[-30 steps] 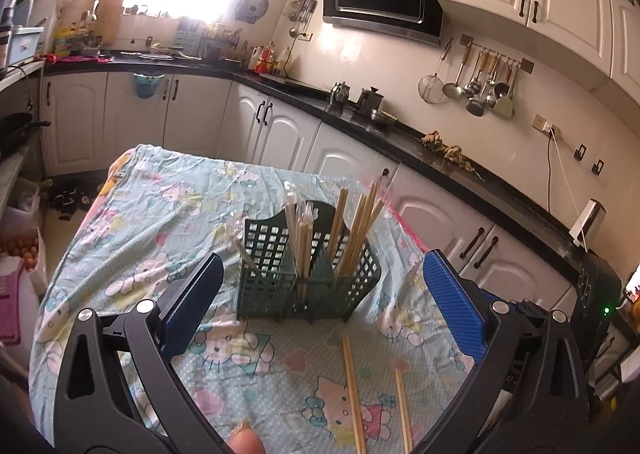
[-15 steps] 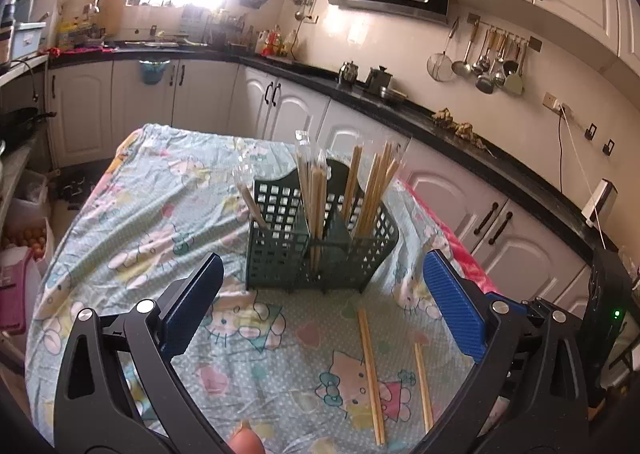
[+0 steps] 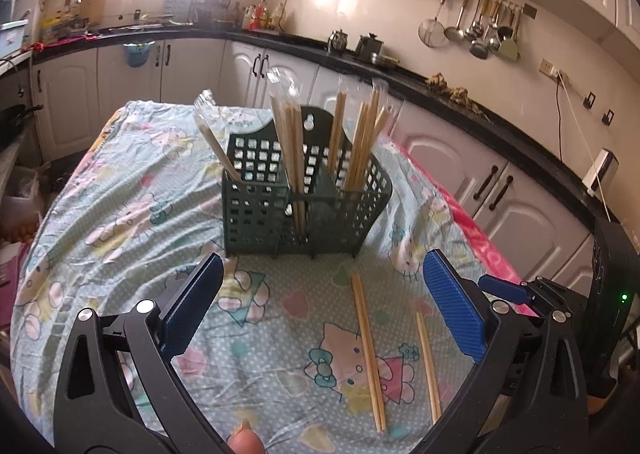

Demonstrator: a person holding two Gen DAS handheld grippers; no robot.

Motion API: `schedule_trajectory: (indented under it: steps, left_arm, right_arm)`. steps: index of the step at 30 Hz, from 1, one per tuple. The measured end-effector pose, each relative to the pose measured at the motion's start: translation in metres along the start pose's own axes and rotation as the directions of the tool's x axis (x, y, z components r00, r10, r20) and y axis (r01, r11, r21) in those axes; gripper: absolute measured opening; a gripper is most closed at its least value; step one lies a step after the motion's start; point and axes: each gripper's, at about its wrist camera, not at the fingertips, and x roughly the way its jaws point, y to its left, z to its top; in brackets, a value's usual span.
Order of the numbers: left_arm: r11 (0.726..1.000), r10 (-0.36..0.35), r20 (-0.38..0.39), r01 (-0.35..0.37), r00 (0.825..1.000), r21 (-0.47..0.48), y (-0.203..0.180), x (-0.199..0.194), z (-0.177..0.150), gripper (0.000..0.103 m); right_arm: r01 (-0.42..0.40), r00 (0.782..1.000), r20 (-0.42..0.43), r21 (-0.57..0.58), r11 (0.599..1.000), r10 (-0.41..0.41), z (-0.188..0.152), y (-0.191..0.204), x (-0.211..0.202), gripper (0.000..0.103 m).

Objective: Organize utensils
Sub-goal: 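Close the left gripper on a chopstick while the right gripper grasps the other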

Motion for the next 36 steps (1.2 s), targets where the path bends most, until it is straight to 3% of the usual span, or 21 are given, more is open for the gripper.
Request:
schedule_trajectory:
  steps: [9, 14, 22, 30, 36]
  left_arm:
    - [1.000, -0.022, -0.109, 0.024, 0.994, 0.017, -0.007, 0.039, -0.015, 0.092]
    - [0.999, -0.042, -0.187, 0.043, 0.981, 0.004, -0.007, 0.068, -0.024, 0.092]
    - [0.996, -0.083, -0.299, 0.072, 0.951, -0.048, -0.009, 0.114, -0.032, 0.062]
    - [0.997, -0.083, -0.352, 0.073, 0.932, -0.040, -0.021, 0.149, -0.031, 0.046]
    - [0.997, -0.081, -0.364, 0.075, 0.928, -0.032, -0.032, 0.169, -0.025, 0.036]
  right_arm:
    - [-0.013, 0.994, -0.111, 0.058, 0.998, 0.019, -0.018, -0.013, 0.030, 0.063]
    - [-0.016, 0.986, -0.165, 0.110, 0.994, 0.034, -0.026, -0.025, 0.046, 0.056]
    - [-0.020, 0.973, -0.222, 0.182, 0.983, 0.061, -0.034, -0.038, 0.071, 0.045]
    - [-0.032, 0.968, -0.235, 0.223, 0.974, 0.085, -0.032, -0.045, 0.089, 0.038]
    - [-0.023, 0.971, -0.225, 0.275, 0.961, 0.087, -0.031, -0.056, 0.092, 0.020]
